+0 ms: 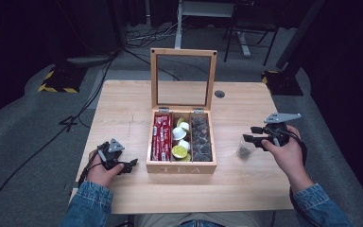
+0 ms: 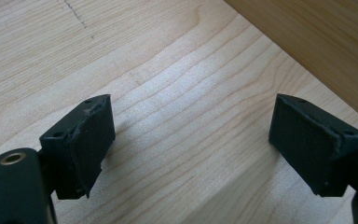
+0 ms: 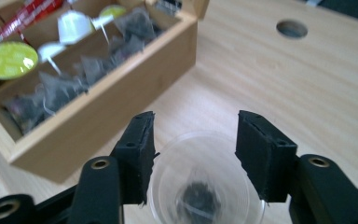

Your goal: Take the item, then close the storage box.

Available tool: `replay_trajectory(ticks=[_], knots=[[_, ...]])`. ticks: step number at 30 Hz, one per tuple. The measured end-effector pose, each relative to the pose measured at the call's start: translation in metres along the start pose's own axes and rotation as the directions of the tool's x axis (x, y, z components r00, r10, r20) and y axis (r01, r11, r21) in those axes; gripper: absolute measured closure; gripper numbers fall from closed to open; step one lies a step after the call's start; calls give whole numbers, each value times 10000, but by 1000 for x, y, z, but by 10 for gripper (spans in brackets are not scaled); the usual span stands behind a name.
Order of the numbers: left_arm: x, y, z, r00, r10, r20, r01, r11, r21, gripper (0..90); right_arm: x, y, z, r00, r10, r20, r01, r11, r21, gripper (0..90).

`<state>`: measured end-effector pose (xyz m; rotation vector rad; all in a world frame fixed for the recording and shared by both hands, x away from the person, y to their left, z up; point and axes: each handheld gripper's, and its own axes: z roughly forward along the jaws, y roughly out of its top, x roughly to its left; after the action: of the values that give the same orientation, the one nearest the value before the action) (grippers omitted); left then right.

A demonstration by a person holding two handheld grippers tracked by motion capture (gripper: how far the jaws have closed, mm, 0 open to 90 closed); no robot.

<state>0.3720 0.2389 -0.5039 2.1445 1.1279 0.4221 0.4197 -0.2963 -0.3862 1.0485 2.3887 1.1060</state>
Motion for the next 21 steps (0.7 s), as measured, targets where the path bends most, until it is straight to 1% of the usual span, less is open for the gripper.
replay_trajectory(ticks=[3,5,6,7,13,17,21], knots=[[0,0,0,10000,-39,7,39,10000,-7,147,2,10,-1,10000,-40,87,44,9989,-468,431],[0,0,0,10000,-10,-10,10,10000,-4,147,4,16,-2,10000,-31,5,32,9976,-699,424],[0,0,0,10000,-10,-10,10,10000,-4,147,4,16,-2,10000,-31,5,32,9976,-699,424],[0,1,0,10000,-4,-14,4,10000,16,147,7,24,-4,10000,-81,-47,76,9951,-985,411],[0,0,0,10000,-31,-13,31,10000,14,147,9,48,-7,9995,-261,-175,230,9870,-1593,383],[0,0,0,10000,-38,-36,38,10000,-12,147,10,64,-4,9990,-291,-330,226,9830,-1821,378],[0,0,0,10000,-38,-23,38,10000,1,147,10,79,1,9985,-449,-324,379,9809,-1910,375]])
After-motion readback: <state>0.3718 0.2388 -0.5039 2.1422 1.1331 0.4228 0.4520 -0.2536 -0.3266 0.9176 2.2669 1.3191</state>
